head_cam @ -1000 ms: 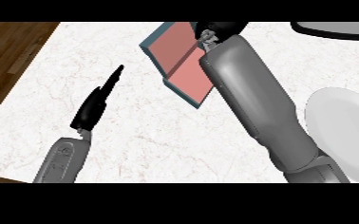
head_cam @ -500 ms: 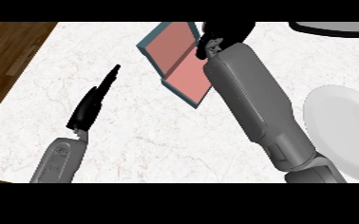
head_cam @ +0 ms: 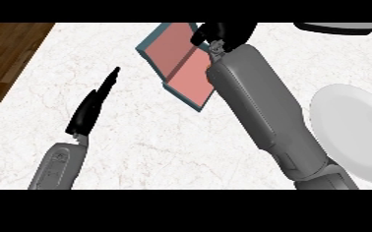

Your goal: Pick the croissant from the plate and place it in the cardboard box

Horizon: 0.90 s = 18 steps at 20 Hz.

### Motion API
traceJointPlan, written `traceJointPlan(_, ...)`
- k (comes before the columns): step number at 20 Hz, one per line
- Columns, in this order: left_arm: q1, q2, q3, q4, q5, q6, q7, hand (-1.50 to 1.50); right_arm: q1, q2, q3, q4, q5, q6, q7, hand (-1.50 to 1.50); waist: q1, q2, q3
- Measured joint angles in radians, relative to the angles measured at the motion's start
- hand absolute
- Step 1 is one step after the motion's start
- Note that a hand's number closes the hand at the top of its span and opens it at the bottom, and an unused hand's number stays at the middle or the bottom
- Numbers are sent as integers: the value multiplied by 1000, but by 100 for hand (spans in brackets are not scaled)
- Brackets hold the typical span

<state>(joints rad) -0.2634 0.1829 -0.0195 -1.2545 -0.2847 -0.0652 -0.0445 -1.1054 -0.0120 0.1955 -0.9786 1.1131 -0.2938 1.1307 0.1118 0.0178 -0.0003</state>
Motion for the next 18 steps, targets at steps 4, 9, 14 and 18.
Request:
traceJointPlan(4, 8, 5, 6, 1, -2, 5, -8, 0, 34, 1, -15, -31, 6, -163, -15, -150, -14, -4, 0)
traceJointPlan(9, 32, 14, 21, -6, 7, 5, -11, 0, 118, 3, -22, -72, 51, -388, -49, -150, -40, -11, 1)
traceJointPlan(14, 60, 18, 31, -22, 9, 13, -5, 0, 241, 6, 14, -127, 121, -573, -61, -150, -72, -19, 1)
traceJointPlan(18, 84, 30, 46, -36, 17, 11, -7, 0, 356, 7, 48, -191, 191, -671, -48, -150, -89, -23, 0)
